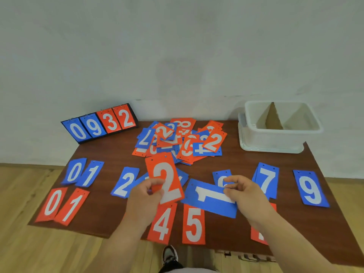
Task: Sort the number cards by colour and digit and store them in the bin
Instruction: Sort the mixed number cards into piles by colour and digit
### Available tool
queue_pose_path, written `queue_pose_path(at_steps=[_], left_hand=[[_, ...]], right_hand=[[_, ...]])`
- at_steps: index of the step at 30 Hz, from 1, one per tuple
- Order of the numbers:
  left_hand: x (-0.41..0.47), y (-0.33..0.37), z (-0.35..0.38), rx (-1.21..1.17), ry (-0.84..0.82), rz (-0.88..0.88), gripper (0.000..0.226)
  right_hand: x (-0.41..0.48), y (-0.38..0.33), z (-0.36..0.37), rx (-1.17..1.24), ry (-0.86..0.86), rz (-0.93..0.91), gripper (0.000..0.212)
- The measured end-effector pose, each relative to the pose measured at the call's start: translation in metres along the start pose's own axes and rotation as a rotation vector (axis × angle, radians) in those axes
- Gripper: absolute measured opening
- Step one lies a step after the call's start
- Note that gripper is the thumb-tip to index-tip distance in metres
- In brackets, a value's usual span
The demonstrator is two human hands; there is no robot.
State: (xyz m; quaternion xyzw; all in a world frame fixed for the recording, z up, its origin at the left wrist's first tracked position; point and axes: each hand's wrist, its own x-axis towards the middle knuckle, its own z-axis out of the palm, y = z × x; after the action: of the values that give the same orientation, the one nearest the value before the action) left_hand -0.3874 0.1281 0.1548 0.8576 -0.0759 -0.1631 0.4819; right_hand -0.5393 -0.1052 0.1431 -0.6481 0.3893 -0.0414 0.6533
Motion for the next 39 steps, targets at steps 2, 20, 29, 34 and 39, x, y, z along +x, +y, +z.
queue_pose_path(at_steps=[2,20,29,34,39], left_hand=[[0.001,-0.014,-0.014,-0.017,0.069,-0.046,0.032],[0.029,-0.154,-0.154,-0.193,0.244,-0.217,0.05],[0.106,-0.225,-0.279,-0.139,0.171,-0.273,0.039],[0.129,-0.26,-0.331,-0.114,0.156,-0.31,0.046],[0.139,-0.287,-0.364,-0.07,0.098,-0.328,0.037]], right_hand=[[0.004,0.007,0.006,0.028,0.029,0.056,0.017],[0.052,-0.015,0.19,-0.026,-0.153,0.253,0.023],[0.09,-0.014,0.365,-0.081,-0.088,0.223,0.026],[0.127,-0.033,0.482,-0.071,-0.087,0.174,0.016],[0.171,-0.035,0.564,-0.274,-0.066,0.055,0.02]])
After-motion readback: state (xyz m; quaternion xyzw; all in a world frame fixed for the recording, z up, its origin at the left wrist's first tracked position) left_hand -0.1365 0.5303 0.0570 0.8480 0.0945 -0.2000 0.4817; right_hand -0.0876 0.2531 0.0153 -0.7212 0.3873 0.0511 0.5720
